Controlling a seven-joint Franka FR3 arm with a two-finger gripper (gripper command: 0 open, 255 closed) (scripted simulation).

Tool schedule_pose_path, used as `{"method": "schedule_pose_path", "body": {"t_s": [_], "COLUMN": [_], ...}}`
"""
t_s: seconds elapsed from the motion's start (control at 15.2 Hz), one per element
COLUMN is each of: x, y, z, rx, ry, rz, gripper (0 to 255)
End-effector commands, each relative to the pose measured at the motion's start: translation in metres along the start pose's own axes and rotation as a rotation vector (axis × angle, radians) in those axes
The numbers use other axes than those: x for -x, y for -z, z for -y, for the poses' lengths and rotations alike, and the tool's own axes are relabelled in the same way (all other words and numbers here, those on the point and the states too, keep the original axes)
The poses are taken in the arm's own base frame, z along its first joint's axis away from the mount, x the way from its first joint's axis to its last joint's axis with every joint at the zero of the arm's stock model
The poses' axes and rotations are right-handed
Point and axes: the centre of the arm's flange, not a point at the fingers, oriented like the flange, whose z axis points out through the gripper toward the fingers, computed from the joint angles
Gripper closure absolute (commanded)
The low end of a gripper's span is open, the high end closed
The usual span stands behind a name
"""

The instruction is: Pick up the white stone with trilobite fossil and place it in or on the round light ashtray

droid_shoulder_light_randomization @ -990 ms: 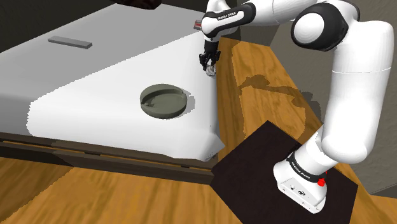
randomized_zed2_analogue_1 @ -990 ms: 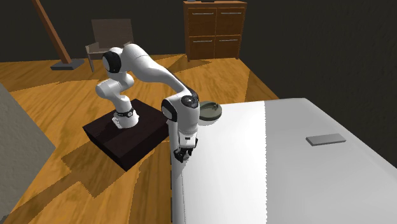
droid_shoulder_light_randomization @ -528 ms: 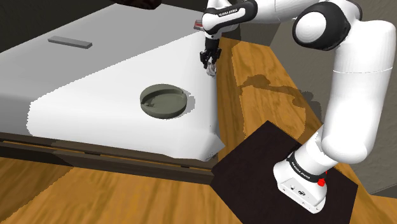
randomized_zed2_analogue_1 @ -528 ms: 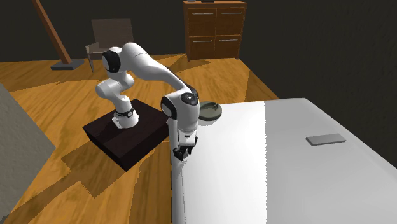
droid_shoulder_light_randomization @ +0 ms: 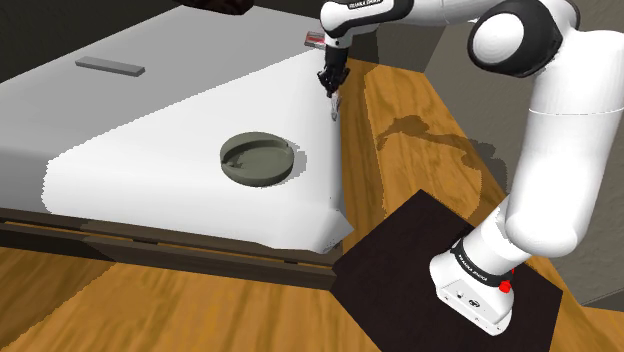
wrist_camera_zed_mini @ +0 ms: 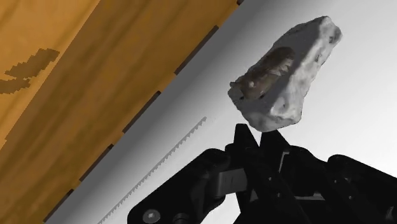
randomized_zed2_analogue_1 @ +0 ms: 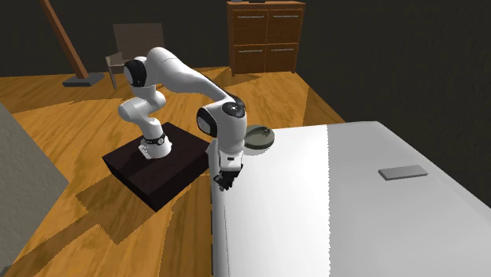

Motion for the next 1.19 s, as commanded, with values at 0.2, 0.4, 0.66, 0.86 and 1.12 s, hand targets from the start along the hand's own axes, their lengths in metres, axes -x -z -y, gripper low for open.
{"method": "schedule_pose_path", "body": {"t_s": [0.2,0.4,0.66,0.86,1.12], "x": [0.0,0.052,0.086,0.081,0.078], "y": [0.016,0.012,-0.007,-0.022,-0.035], "z": [-0.001,0.005,0.01,0.009,0.008], "rx": [0.0,0.042,0.072,0.072,0.072], "ry": [0.0,-0.03,-0.052,-0.052,-0.052], "rz": [0.0,-0.169,-0.29,-0.29,-0.29], "gripper": [255,0,0,0,0]}}
